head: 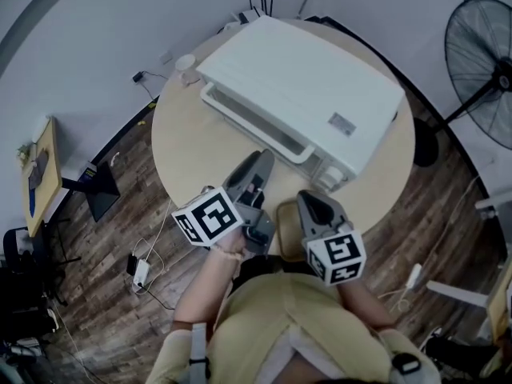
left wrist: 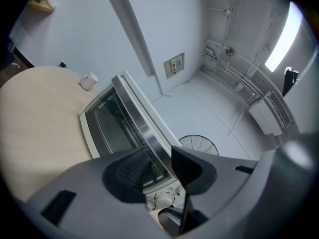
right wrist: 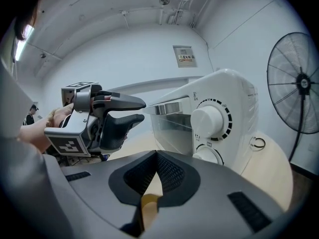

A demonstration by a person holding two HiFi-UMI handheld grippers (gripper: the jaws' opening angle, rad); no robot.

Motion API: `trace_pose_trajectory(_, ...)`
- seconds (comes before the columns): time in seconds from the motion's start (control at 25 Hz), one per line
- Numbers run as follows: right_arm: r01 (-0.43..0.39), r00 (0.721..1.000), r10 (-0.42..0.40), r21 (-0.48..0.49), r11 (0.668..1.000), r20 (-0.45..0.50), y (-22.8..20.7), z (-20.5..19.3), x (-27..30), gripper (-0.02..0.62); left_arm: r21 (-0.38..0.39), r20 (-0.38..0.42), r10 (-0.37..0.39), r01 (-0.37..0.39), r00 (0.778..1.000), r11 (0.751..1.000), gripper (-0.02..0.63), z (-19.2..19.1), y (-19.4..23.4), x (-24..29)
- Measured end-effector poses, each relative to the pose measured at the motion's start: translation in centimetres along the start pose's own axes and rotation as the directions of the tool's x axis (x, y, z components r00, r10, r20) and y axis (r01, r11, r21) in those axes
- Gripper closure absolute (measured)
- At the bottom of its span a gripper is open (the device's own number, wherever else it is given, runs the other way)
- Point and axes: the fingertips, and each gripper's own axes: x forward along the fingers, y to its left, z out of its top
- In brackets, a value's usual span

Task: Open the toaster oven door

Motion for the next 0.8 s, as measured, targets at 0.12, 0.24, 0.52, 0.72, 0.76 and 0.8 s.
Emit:
trace_pose_trajectory(0.12, 0.022, 1.000, -0.022, 0.005, 1.000, 0.001, 0.1, 0.0, 0.4, 0.592, -0.035, -0.012, -0.008, 0.008, 1.000, 0.999, 0.471, 0.5, 0.4, 0.2)
trace_pose_trajectory(0.24, 0.039, 0.999, -0.039, 0.009, 0.999, 0.000, 0.2, 0.2, 0.7, 0.592, -0.063, -0.020, -0.027, 0.026, 0.999, 0.998, 0.466, 0.8, 0.8, 0.7)
trace_pose_trajectory(0.52, 0.078, 0.997, -0.078, 0.017, 0.997, 0.005, 0.0, 0.7, 1.4, 0.592, -0.104, -0.039, -0.060, 0.056, 0.997, 0.993, 0.456, 1.6, 1.2, 1.6)
trace_pose_trajectory(0.72, 0.103, 0.995, -0.103, 0.032, 0.994, -0.002, 0.0, 0.4, 1.9, 0.592, -0.142, -0.038, -0.093, 0.086, 0.995, 0.986, 0.448, 2.0, 1.4, 2.4)
trace_pose_trajectory(0.76, 0.108, 0.994, -0.108, 0.035, 0.993, -0.005, 0.0, 0.3, 2.1, 0.592, -0.137, -0.044, -0.089, 0.083, 0.995, 0.987, 0.448, 2.2, 1.6, 2.5)
trace_pose_trajectory(0.8, 0.111, 0.994, -0.111, 0.036, 0.993, -0.006, 0.0, 0.3, 2.2, 0.592, -0.130, -0.051, -0.086, 0.079, 0.995, 0.988, 0.446, 2.3, 1.7, 2.5)
